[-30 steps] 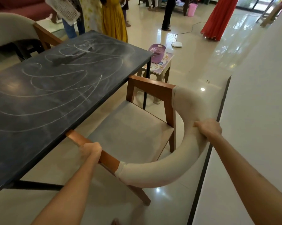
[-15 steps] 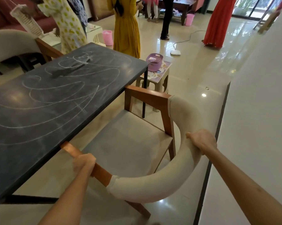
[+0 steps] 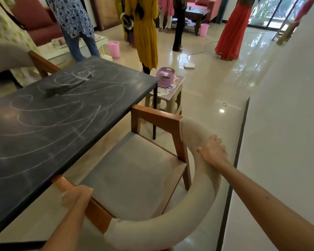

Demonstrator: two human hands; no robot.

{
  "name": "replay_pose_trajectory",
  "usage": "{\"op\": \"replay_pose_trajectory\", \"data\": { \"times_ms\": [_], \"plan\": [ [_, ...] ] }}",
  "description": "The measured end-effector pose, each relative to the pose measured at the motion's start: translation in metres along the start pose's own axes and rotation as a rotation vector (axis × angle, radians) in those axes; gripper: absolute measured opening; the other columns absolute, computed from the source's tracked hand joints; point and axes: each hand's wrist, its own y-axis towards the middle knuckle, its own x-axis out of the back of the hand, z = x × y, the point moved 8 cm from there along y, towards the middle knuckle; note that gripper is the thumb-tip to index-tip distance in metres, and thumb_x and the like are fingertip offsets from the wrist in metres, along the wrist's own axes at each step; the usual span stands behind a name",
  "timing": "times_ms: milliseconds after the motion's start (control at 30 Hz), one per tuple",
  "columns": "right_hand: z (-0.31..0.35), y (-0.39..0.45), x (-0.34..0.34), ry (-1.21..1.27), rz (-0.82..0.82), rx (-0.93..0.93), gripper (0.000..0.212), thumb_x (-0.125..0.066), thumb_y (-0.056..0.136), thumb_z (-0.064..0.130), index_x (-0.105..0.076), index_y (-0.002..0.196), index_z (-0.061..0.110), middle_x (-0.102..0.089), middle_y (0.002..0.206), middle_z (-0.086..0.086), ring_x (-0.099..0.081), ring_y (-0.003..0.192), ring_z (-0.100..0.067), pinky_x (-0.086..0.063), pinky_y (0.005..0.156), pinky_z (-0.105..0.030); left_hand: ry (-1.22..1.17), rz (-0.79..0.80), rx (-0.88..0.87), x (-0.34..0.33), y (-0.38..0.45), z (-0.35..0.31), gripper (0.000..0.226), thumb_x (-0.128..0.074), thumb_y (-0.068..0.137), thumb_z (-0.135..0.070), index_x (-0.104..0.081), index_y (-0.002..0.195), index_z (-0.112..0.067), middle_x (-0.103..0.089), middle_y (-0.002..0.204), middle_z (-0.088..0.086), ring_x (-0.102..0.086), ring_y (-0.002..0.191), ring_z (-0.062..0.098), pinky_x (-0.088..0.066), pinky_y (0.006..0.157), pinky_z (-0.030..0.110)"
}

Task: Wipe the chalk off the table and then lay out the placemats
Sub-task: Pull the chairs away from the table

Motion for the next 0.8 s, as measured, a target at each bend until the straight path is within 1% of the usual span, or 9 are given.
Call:
{"op": "replay_pose_trajectory", "data": {
  "times_ms": [100, 200, 333, 400, 433, 500, 600, 700, 800],
  "plan": [
    [0.022, 0.025, -0.001, -0.126, -0.011, 0.101, 0.064, -0.063, 0.086, 0.043, -0.038, 0.132, 0.006, -0.049, 0.123, -0.017, -0.053, 0.106, -0.033, -0.051, 0.088, -0.047, -0.08, -0.07, 0.048, 0.001, -0.001, 0.0, 0.041, -0.065, 0.084, -0.019, -0.052, 0.116, 0.002, -0.062, 0.104, 0.027, -0.064, 0.086, 0.041, -0.054, 0.073, 0.049],
    [0.048, 0.053, -0.005, -0.203, 0.025, 0.196, 0.055, -0.058, 0.091, 0.038, -0.041, 0.132, 0.006, -0.05, 0.122, -0.015, -0.053, 0.107, -0.033, -0.05, 0.088, -0.044, -0.073, -0.15, 0.081, 0.008, -0.005, -0.003, 0.031, -0.051, 0.093, -0.017, -0.054, 0.115, 0.004, -0.062, 0.107, 0.027, -0.063, 0.092, 0.042, -0.053, 0.081, 0.052],
    [0.094, 0.077, -0.007, -0.236, 0.009, 0.418, 0.038, -0.05, 0.096, 0.033, -0.049, 0.123, 0.006, -0.056, 0.114, -0.014, -0.057, 0.1, -0.031, -0.05, 0.081, -0.041, -0.076, -0.19, 0.092, 0.014, -0.016, -0.005, 0.032, -0.038, 0.099, -0.009, -0.048, 0.124, 0.01, -0.055, 0.119, 0.033, -0.056, 0.108, 0.047, -0.046, 0.091, 0.056],
    [0.118, 0.085, -0.016, -0.245, 0.056, 0.516, 0.038, -0.055, 0.095, 0.032, -0.053, 0.123, 0.006, -0.058, 0.116, -0.013, -0.057, 0.104, -0.03, -0.05, 0.088, -0.041, -0.081, -0.195, 0.084, 0.014, -0.018, -0.007, 0.034, -0.034, 0.1, -0.008, -0.047, 0.125, 0.012, -0.054, 0.121, 0.033, -0.054, 0.11, 0.047, -0.044, 0.094, 0.056],
    [0.128, 0.088, -0.022, -0.234, 0.07, 0.546, 0.041, -0.058, 0.093, 0.032, -0.053, 0.124, 0.006, -0.058, 0.119, -0.012, -0.056, 0.107, -0.029, -0.049, 0.093, -0.041, -0.069, -0.2, 0.075, 0.015, -0.018, -0.008, 0.034, -0.034, 0.1, -0.008, -0.047, 0.124, 0.012, -0.054, 0.121, 0.033, -0.055, 0.11, 0.047, -0.043, 0.094, 0.055],
    [0.149, 0.093, -0.034, -0.221, 0.08, 0.613, 0.045, -0.062, 0.091, 0.031, -0.051, 0.129, 0.008, -0.057, 0.123, -0.011, -0.056, 0.112, -0.028, -0.046, 0.099, -0.041, -0.05, -0.197, 0.068, 0.016, -0.019, -0.006, 0.033, -0.04, 0.098, -0.008, -0.046, 0.125, 0.011, -0.054, 0.121, 0.033, -0.055, 0.109, 0.046, -0.044, 0.092, 0.054],
    [0.172, 0.099, -0.054, -0.259, 0.093, 0.685, 0.045, -0.06, 0.092, 0.027, -0.049, 0.132, 0.01, -0.055, 0.131, -0.01, -0.052, 0.12, -0.029, -0.04, 0.106, -0.045, -0.018, -0.202, 0.023, 0.02, -0.025, -0.009, 0.036, -0.046, 0.098, -0.012, -0.043, 0.126, 0.011, -0.052, 0.122, 0.033, -0.055, 0.108, 0.045, -0.046, 0.092, 0.053],
    [0.183, 0.109, -0.074, -0.334, 0.134, 0.74, 0.043, -0.058, 0.094, 0.024, -0.048, 0.134, 0.011, -0.051, 0.136, -0.01, -0.047, 0.125, -0.031, -0.038, 0.108, -0.051, 0.016, -0.201, -0.002, 0.024, -0.032, -0.01, 0.041, -0.051, 0.096, -0.016, -0.043, 0.126, 0.01, -0.054, 0.12, 0.032, -0.057, 0.106, 0.044, -0.047, 0.088, 0.051],
    [0.191, 0.119, -0.083, -0.444, 0.115, 0.8, 0.042, -0.059, 0.093, 0.019, -0.051, 0.133, 0.012, -0.052, 0.133, -0.008, -0.05, 0.119, -0.029, -0.043, 0.103, -0.046, 0.041, -0.184, -0.019, 0.027, -0.043, -0.01, 0.047, -0.056, 0.094, -0.019, -0.039, 0.129, 0.007, -0.054, 0.122, 0.031, -0.057, 0.107, 0.044, -0.046, 0.087, 0.05]
  ]
}}
